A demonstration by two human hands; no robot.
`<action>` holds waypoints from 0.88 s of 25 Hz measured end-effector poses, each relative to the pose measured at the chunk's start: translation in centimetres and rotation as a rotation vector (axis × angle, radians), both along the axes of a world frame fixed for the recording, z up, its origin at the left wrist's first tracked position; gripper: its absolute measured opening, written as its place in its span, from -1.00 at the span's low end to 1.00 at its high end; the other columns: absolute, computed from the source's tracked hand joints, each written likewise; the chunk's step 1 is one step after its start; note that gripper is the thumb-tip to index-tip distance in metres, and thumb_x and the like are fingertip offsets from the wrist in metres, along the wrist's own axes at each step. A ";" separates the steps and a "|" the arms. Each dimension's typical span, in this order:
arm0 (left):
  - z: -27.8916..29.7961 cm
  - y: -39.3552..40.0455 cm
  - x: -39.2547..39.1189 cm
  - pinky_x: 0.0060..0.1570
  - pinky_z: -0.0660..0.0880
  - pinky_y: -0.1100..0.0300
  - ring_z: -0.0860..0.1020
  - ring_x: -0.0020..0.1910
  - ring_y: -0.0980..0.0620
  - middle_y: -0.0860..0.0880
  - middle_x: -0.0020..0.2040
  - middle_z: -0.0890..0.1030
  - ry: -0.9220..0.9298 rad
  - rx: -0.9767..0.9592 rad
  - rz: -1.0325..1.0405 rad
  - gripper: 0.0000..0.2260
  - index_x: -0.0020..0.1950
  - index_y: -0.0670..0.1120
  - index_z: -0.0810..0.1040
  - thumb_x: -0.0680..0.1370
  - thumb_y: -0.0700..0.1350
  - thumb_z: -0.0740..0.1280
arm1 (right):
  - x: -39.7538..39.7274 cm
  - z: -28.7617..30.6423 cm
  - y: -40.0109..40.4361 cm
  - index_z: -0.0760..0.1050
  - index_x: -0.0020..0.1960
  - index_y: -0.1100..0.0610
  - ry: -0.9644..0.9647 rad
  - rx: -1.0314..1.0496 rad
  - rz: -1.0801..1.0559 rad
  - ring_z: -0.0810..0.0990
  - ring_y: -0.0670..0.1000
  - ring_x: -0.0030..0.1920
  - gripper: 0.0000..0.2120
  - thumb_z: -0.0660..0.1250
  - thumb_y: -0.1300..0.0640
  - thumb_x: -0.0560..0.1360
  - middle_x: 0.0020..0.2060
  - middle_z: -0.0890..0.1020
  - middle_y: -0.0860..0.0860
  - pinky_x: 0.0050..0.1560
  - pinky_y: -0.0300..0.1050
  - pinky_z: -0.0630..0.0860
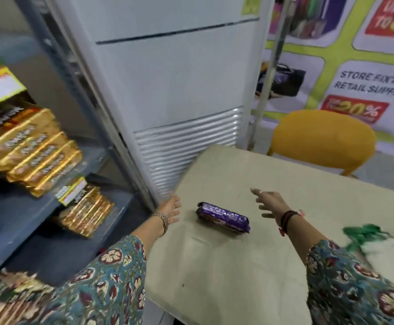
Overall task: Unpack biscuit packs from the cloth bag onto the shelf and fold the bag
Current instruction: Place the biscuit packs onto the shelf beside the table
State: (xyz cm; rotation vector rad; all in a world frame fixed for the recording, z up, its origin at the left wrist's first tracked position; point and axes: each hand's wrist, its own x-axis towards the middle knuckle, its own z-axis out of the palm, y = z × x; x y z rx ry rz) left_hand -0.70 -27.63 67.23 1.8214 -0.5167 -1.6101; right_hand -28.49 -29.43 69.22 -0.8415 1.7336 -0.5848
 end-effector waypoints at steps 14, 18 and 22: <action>-9.6 -4.6 -3.7 -0.21 0.52 0.34 0.57 -0.16 0.18 0.05 -0.07 0.56 0.039 0.053 -0.383 -0.87 -0.02 0.01 0.51 0.47 -0.11 0.39 | 1.1 -12.2 3.0 0.53 0.18 0.20 -0.362 0.183 -0.260 0.47 0.05 -0.10 -0.56 0.38 -0.07 0.44 -0.06 0.53 0.08 -0.20 -0.09 0.37; -10.4 -4.5 -3.6 -0.10 0.41 0.32 0.53 -0.08 0.11 0.11 -0.11 0.62 -0.024 -0.055 -0.426 -0.85 -0.02 0.01 0.59 0.46 0.01 0.39 | 1.6 -12.3 3.0 0.61 0.10 0.20 -0.338 0.138 -0.281 0.40 0.00 -0.29 -0.64 0.40 -0.04 0.46 -0.16 0.52 0.11 -0.36 -0.17 0.24; -11.3 -3.1 -3.7 0.15 0.42 0.23 0.57 0.09 0.03 0.03 0.00 0.66 0.030 -0.103 -0.317 -0.76 0.01 -0.04 0.62 0.42 0.04 0.43 | 2.8 -11.9 3.3 0.62 0.06 0.15 -0.309 0.095 -0.362 0.56 -0.06 -0.21 -0.71 0.40 -0.03 0.46 -0.11 0.66 0.03 -0.33 -0.28 0.42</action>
